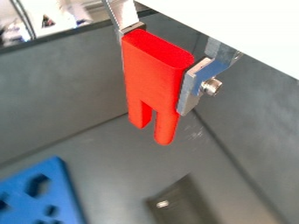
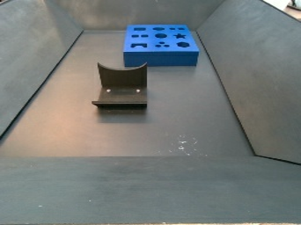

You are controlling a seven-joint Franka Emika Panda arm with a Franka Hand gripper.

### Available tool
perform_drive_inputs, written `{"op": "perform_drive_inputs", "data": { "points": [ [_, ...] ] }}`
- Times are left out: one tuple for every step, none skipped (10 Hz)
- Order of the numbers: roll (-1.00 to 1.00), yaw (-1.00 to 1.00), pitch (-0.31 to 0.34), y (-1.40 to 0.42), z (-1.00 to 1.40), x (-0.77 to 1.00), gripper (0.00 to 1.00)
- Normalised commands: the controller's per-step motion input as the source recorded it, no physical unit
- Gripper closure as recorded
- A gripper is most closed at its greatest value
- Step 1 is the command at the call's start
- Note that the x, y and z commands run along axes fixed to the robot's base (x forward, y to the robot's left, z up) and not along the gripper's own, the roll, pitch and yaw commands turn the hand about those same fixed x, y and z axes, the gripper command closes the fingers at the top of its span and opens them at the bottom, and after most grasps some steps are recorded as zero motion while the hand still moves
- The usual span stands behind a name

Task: Pick up the square-circle object. Move up. Move to above the board. Insert the square-circle object.
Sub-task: Move to above the board, then insert the square-circle object.

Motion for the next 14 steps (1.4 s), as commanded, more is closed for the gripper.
{"op": "perform_drive_inputs", "data": {
  "points": [
    [0.1,-1.0,0.475,-1.0,0.02,0.02,1.0],
    [0.08,-0.87,0.475,-1.0,0.02,0.03,1.0],
    [0.07,-0.6,0.388,-1.0,0.02,0.05,1.0],
    [0.04,-0.38,0.308,-1.0,0.03,0.06,1.0],
    [0.01,-0.17,0.217,-1.0,0.03,0.06,1.0],
    [0.0,-0.07,0.17,-1.0,0.03,0.07,1.0],
    [-0.01,-0.04,0.143,-1.0,0.04,0.09,1.0],
    [-0.01,-0.02,0.139,-1.0,0.04,0.1,1.0],
    [0.0,-0.01,0.135,-1.0,0.05,0.13,1.0],
    [0.0,0.0,0.132,-0.81,0.04,0.13,1.0],
    [0.01,0.0,0.129,-0.45,0.03,0.11,1.0],
    [0.02,0.0,0.123,-0.32,0.03,0.09,1.0],
    [0.03,0.01,0.096,-0.18,0.02,0.07,1.0],
    [0.0,0.0,0.0,0.0,-0.4,0.0,1.0]
  ]
}}
